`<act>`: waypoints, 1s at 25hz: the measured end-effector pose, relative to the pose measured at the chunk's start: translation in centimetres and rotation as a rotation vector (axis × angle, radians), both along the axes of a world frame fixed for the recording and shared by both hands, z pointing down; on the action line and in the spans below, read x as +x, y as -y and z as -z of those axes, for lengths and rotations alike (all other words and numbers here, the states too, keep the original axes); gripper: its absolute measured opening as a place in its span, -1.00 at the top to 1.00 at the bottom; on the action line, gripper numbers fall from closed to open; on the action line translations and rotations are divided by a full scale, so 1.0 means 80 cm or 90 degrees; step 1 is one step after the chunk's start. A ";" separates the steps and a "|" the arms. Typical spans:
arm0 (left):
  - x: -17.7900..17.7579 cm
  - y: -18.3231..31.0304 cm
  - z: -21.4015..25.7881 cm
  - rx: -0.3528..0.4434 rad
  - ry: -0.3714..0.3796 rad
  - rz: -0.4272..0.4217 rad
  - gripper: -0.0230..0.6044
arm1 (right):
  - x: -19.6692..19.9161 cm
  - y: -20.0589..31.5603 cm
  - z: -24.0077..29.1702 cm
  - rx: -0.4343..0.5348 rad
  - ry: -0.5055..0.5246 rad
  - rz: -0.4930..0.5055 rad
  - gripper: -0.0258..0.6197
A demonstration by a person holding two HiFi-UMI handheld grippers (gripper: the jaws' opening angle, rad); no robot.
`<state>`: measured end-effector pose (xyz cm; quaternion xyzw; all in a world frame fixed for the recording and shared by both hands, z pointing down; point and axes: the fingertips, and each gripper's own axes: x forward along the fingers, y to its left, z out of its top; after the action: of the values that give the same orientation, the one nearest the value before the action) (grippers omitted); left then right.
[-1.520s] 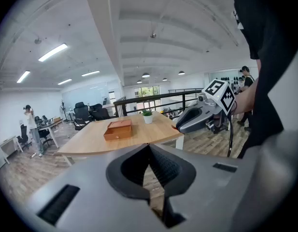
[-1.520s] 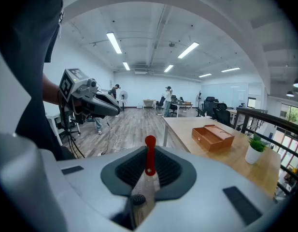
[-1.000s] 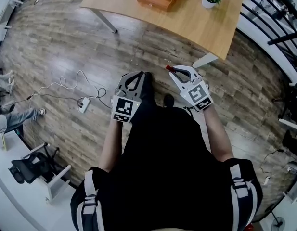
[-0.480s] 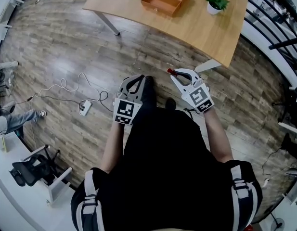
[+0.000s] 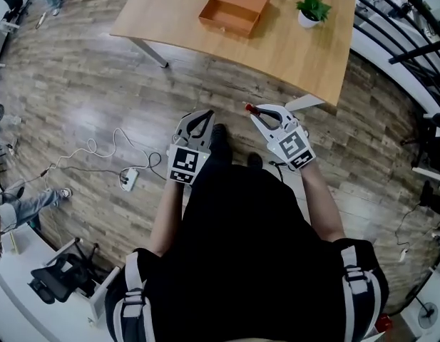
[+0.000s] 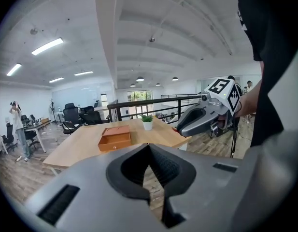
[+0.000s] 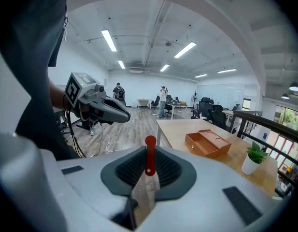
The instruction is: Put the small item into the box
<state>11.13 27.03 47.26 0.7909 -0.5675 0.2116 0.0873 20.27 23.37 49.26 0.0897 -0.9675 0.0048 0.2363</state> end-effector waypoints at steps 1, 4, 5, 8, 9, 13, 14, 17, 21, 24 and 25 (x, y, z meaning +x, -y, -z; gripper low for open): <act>-0.005 0.006 0.000 0.000 -0.003 -0.006 0.86 | -0.005 0.004 0.001 0.001 -0.002 -0.005 0.72; -0.019 0.025 0.000 0.004 -0.004 -0.027 0.86 | -0.018 0.017 0.001 0.004 -0.007 -0.021 0.72; -0.025 0.031 0.001 0.006 -0.003 -0.034 0.86 | -0.023 0.021 0.001 0.005 -0.008 -0.026 0.72; -0.043 0.045 0.004 0.010 -0.003 -0.049 0.86 | -0.040 0.030 0.001 0.006 -0.011 -0.040 0.72; -0.049 0.049 0.005 0.011 -0.003 -0.054 0.86 | -0.045 0.033 0.001 0.007 -0.011 -0.045 0.72; -0.070 0.060 0.004 0.010 -0.005 -0.072 0.86 | -0.066 0.041 0.000 0.010 -0.017 -0.060 0.72; -0.075 0.062 0.002 0.009 -0.006 -0.076 0.86 | -0.072 0.040 -0.001 0.013 -0.021 -0.062 0.72; -0.088 0.066 -0.001 0.007 -0.008 -0.088 0.86 | -0.087 0.038 0.000 0.025 -0.032 -0.062 0.72; -0.100 0.071 -0.001 0.012 -0.009 -0.103 0.86 | -0.101 0.039 0.000 0.024 -0.031 -0.074 0.72; -0.111 0.074 -0.001 0.016 -0.011 -0.106 0.86 | -0.114 0.042 -0.003 0.025 -0.034 -0.077 0.72; -0.114 0.075 -0.001 0.017 -0.012 -0.106 0.86 | -0.117 0.044 -0.004 0.025 -0.035 -0.077 0.72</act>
<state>2.01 21.04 47.34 0.8385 -0.5016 0.2030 0.0642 10.89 19.82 49.54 0.1527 -0.9535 -0.0025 0.2599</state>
